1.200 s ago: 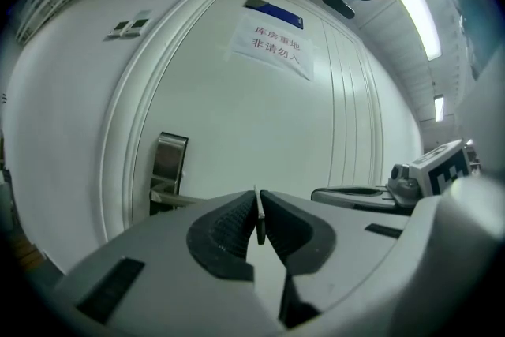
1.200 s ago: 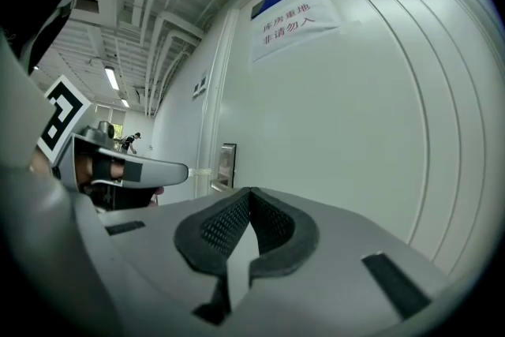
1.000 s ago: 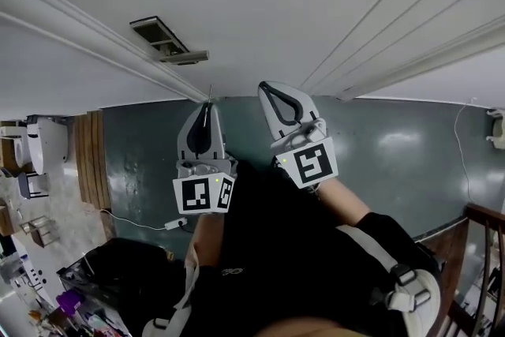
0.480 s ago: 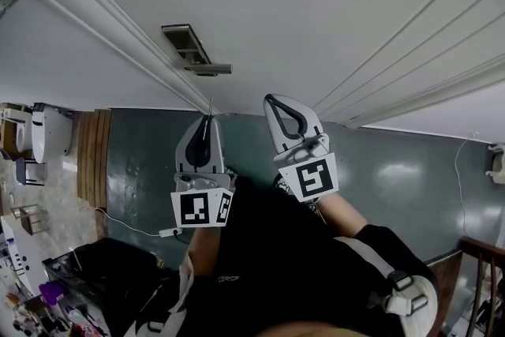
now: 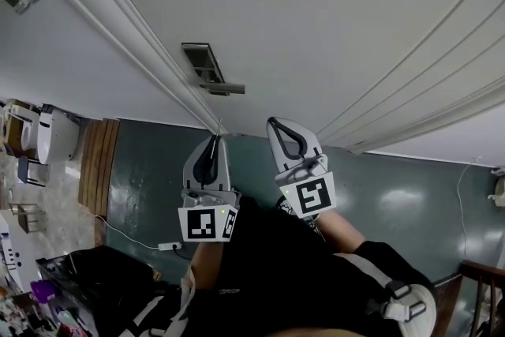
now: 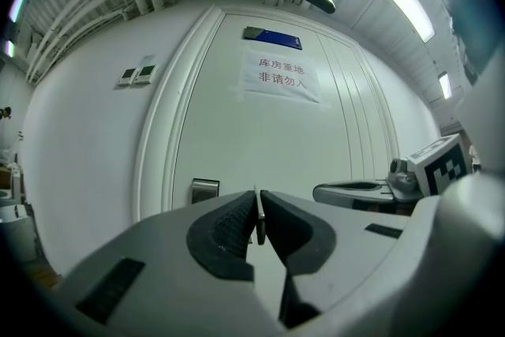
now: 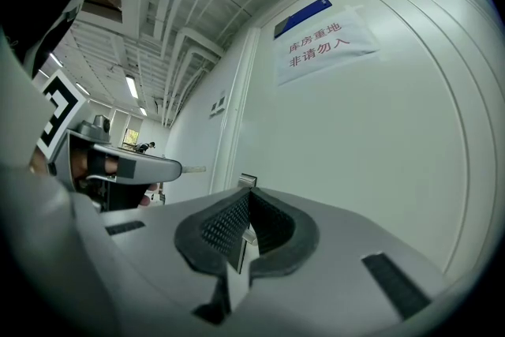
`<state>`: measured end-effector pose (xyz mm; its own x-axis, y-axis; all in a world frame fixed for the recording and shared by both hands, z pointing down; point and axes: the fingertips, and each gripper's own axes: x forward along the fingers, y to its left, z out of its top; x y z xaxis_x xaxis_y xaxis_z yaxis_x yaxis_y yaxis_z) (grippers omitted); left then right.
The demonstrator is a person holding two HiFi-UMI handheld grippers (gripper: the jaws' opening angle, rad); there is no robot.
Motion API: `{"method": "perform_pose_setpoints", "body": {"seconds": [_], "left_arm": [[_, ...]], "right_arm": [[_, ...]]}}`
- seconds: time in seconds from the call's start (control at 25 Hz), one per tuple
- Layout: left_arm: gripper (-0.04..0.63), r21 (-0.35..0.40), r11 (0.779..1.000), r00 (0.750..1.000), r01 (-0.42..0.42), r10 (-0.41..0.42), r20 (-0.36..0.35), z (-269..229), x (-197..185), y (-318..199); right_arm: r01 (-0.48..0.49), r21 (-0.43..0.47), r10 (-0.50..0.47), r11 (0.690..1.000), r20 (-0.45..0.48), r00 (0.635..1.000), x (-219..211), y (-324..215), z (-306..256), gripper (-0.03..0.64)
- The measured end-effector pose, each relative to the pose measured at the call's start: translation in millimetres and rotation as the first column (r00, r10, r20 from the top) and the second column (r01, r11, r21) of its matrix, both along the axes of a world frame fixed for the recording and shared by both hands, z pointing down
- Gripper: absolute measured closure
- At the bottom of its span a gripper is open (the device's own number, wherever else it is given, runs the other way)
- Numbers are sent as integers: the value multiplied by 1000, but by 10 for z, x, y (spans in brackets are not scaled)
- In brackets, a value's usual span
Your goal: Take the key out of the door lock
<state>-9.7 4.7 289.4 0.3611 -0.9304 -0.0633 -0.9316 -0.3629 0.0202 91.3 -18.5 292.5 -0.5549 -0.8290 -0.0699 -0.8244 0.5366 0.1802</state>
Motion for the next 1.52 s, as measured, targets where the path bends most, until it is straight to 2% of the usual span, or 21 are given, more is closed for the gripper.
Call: {"method": "perform_pose_setpoints", "body": {"seconds": [0.56,0.88,1.52], "left_arm": [[560,-19,1000,1000,3,-3,-23,59,38,-30],[560,-19,1000,1000,6,-6,-30,44,42,-68],[560,-30,999,999,32,-33,-32,66,-81,-43]], "right_arm": [[1,-30,-1,1000,4,1000,34,-9,53,609],[12,-11,-12,1000,-11,1000,5,-23,6,609],[78,-43,-77,996,8,997,-157,-10,44,609]]}}
